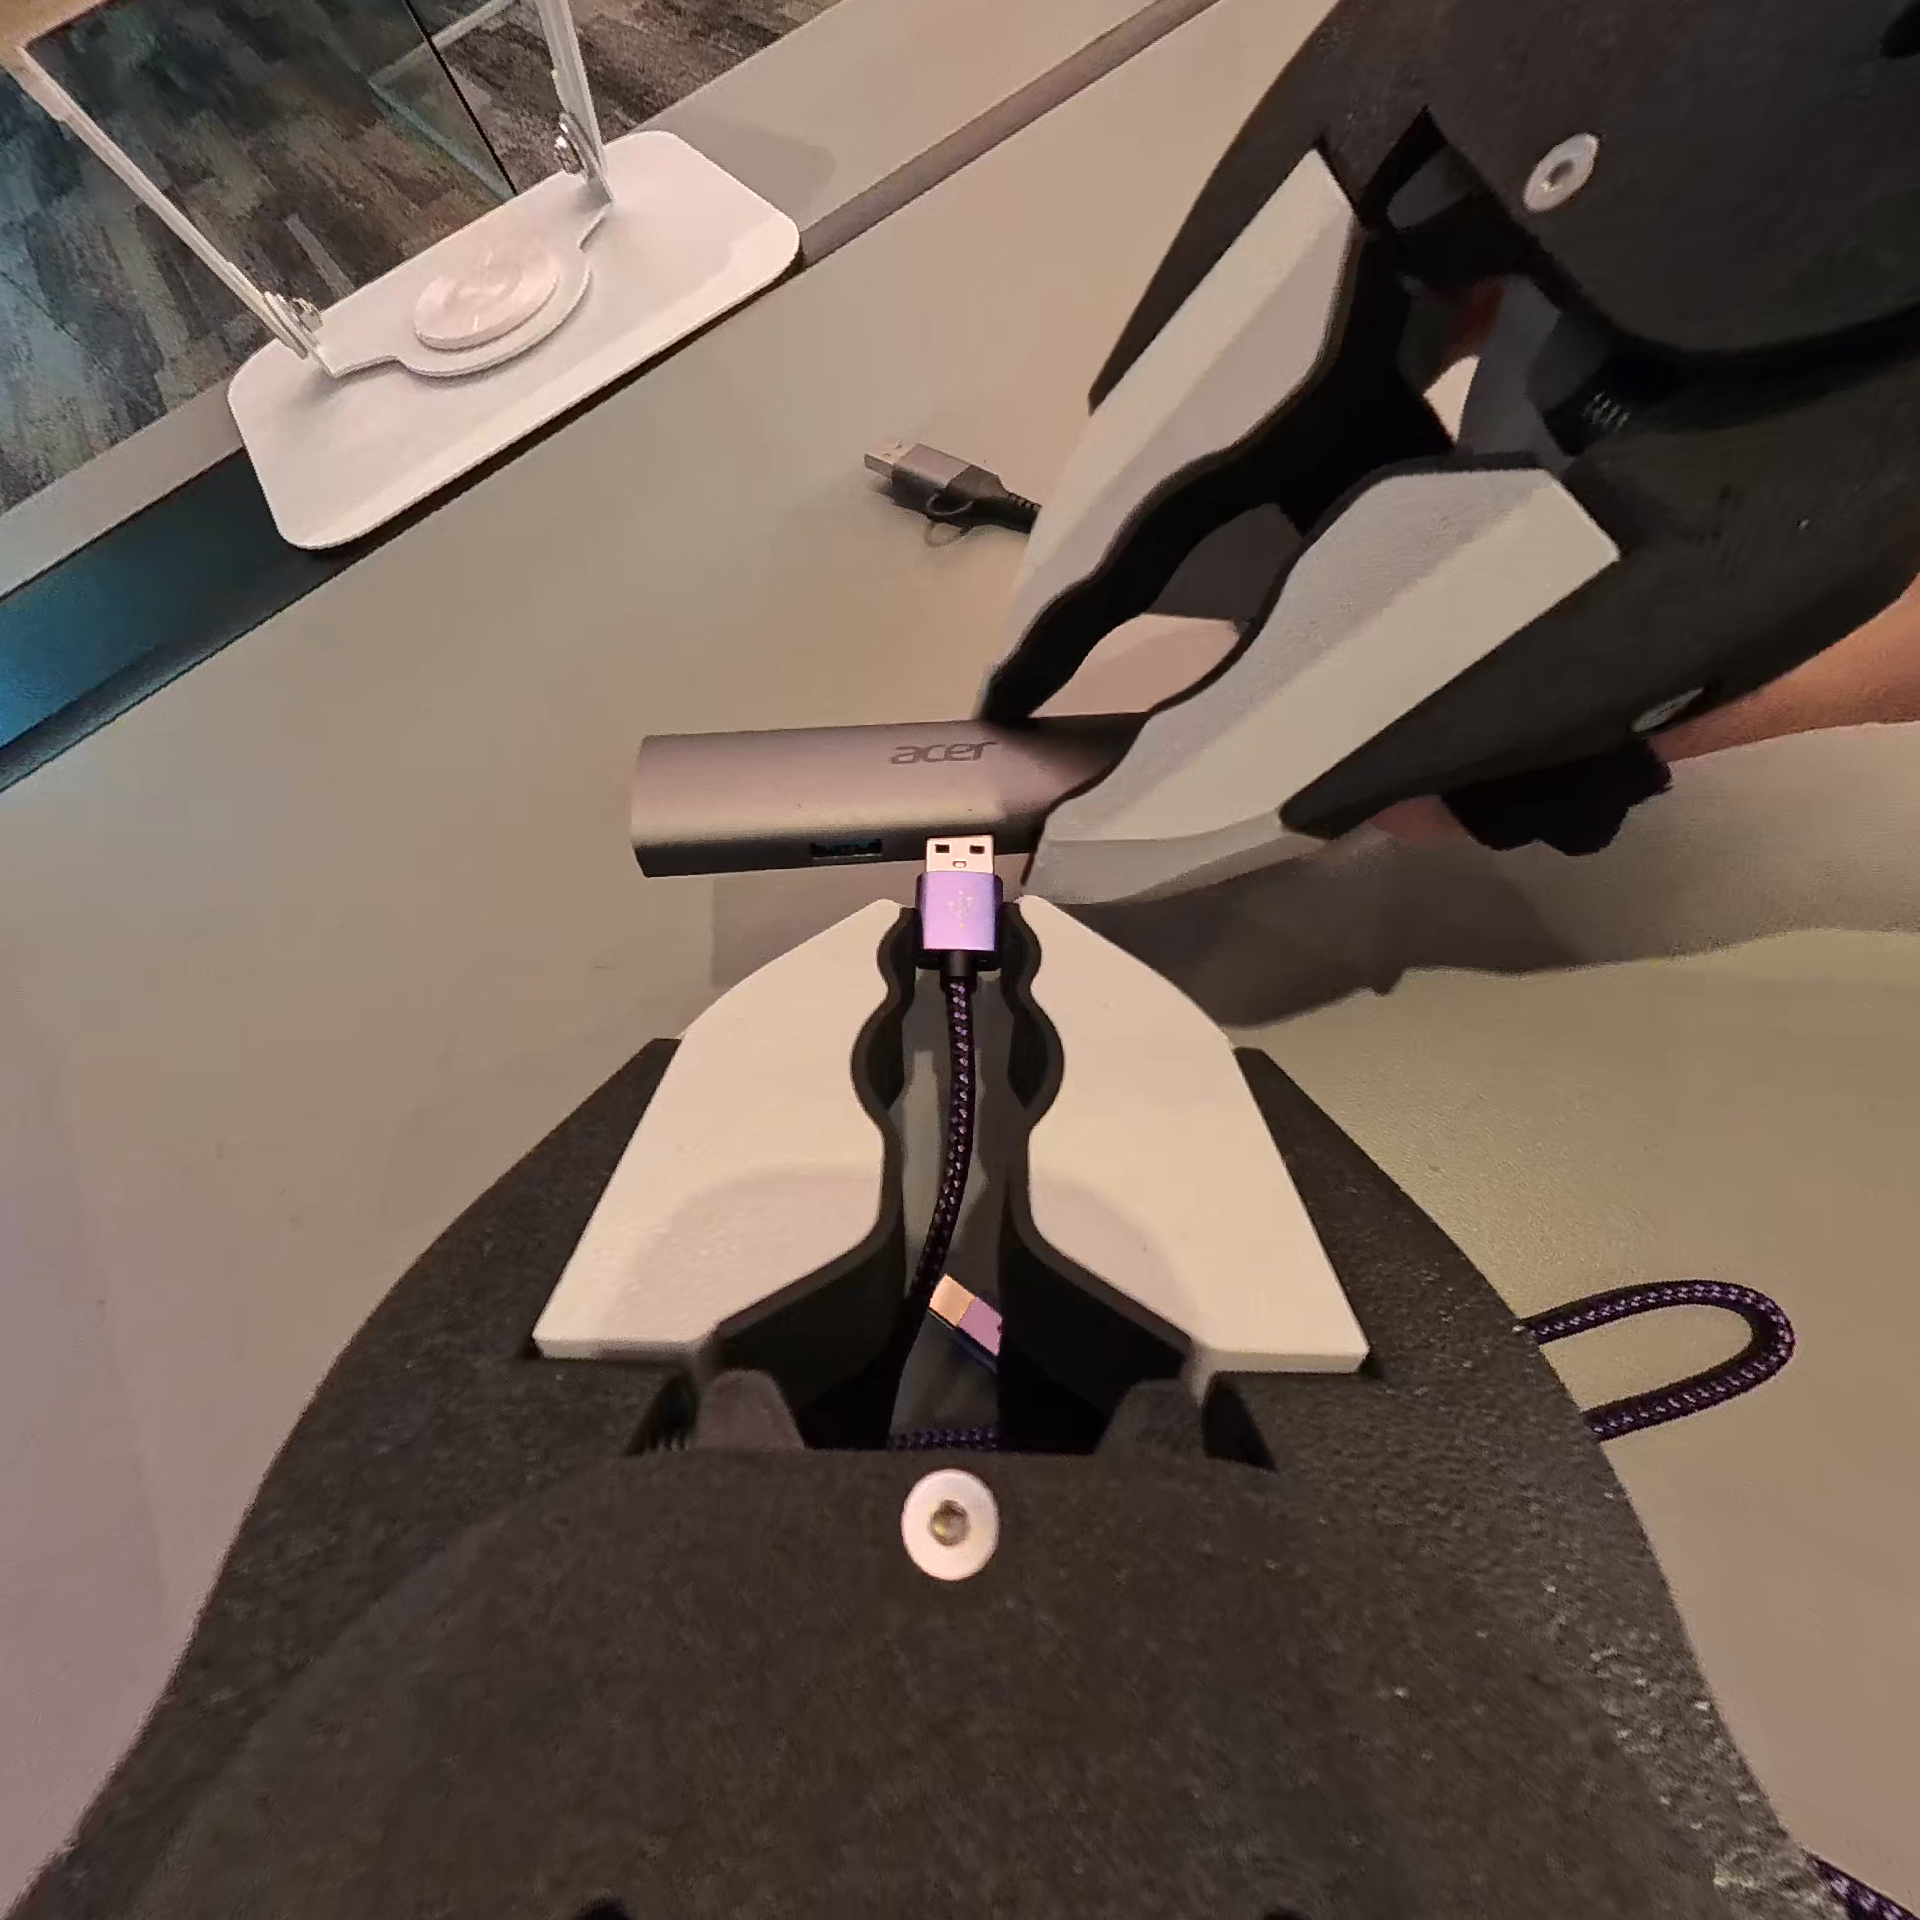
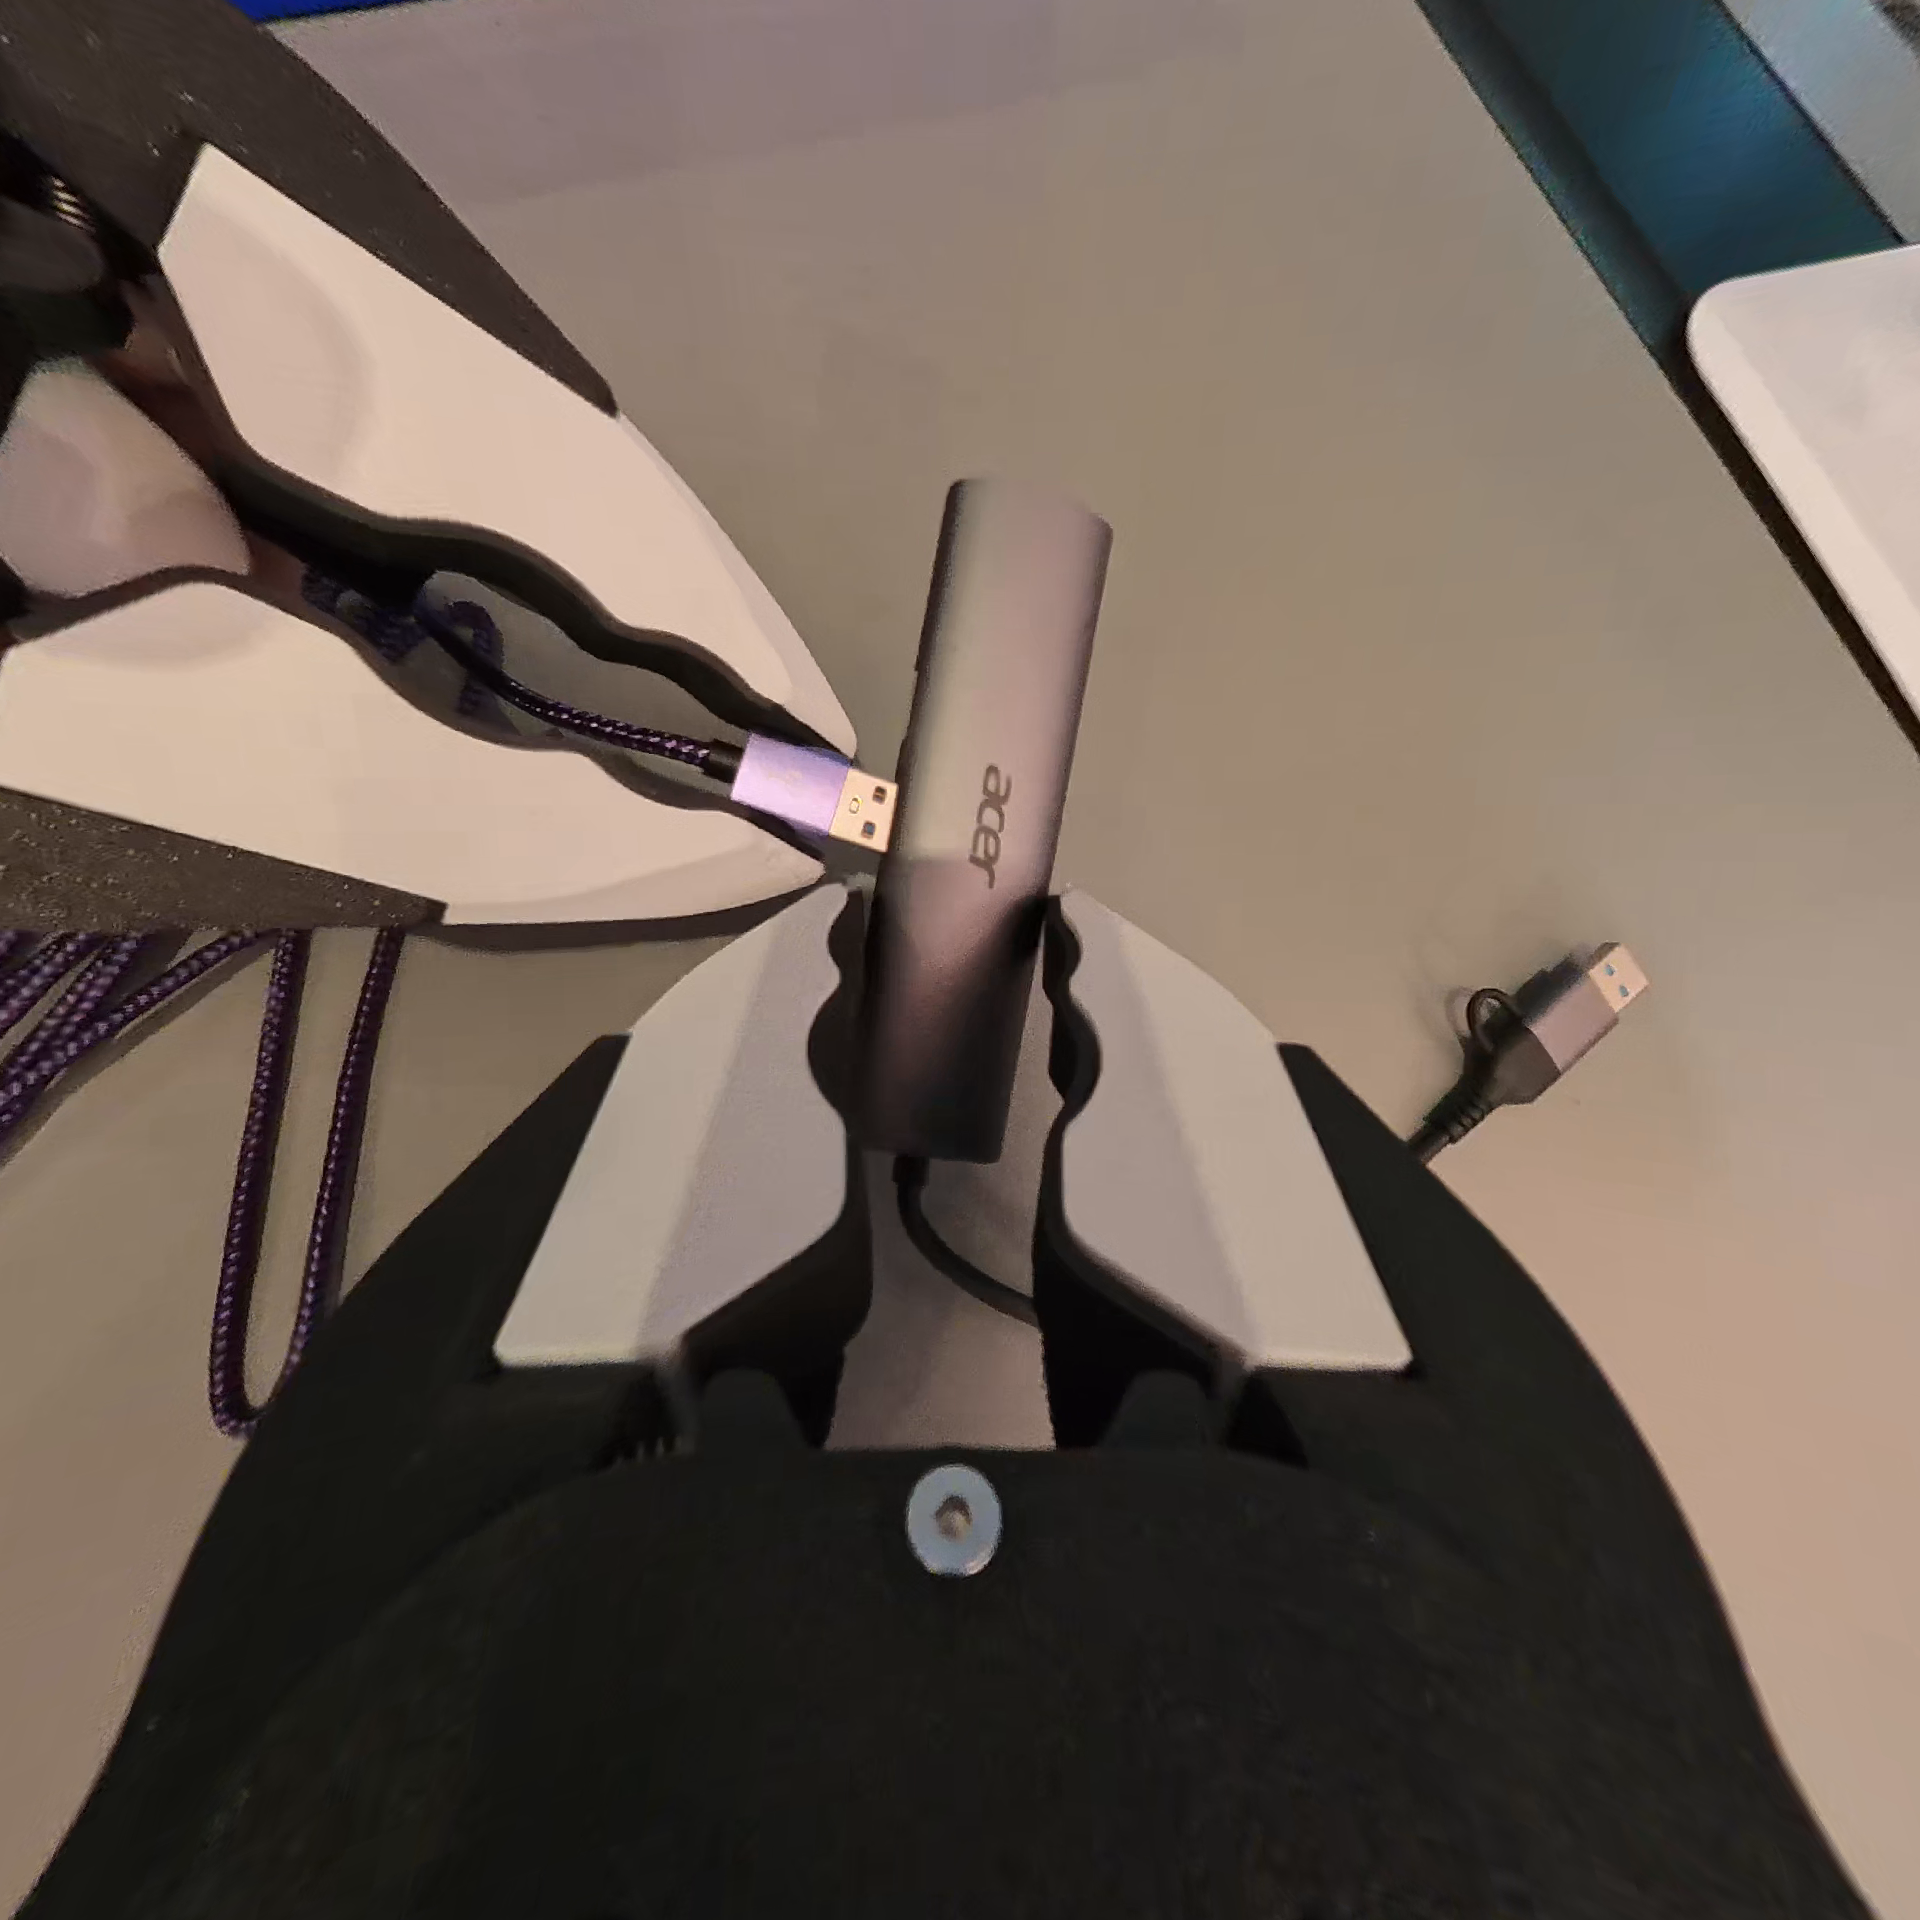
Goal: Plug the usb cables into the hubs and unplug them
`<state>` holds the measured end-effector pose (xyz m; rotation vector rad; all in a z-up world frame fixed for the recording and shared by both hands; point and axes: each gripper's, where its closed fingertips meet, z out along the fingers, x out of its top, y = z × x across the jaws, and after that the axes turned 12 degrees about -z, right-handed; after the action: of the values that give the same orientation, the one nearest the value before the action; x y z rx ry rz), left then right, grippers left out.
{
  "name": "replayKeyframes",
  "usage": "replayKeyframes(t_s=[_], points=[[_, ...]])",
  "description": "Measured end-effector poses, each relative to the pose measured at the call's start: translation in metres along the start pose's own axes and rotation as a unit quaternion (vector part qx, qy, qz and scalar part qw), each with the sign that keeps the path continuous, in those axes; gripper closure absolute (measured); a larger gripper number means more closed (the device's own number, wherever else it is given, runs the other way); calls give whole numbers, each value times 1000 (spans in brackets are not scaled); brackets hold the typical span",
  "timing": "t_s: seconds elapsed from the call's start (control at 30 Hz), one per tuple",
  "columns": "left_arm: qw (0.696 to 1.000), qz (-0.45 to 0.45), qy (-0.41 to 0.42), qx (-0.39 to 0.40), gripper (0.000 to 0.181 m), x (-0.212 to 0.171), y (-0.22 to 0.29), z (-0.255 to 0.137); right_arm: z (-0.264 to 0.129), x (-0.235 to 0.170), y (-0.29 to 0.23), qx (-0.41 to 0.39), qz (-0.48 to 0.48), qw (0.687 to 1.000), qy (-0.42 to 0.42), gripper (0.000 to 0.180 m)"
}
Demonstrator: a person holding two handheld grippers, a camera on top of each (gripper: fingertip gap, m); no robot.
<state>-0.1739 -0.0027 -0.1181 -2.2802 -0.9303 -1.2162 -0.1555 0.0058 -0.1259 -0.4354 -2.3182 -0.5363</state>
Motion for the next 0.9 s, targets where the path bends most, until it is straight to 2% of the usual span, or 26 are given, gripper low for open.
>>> replayKeyframes(t_s=[0.43,0.63,0.9], points=[[1000,8,-6,-10,165,-3,4,1,3,-4,-4,36,72,997,0,148],[999,29,-6,13,165,-3,4,2,6,-6,-5,50,100,994,0,149],[1000,3,9,1,163,1,2,0,4,-2,-4,73,147,986,32,148]])
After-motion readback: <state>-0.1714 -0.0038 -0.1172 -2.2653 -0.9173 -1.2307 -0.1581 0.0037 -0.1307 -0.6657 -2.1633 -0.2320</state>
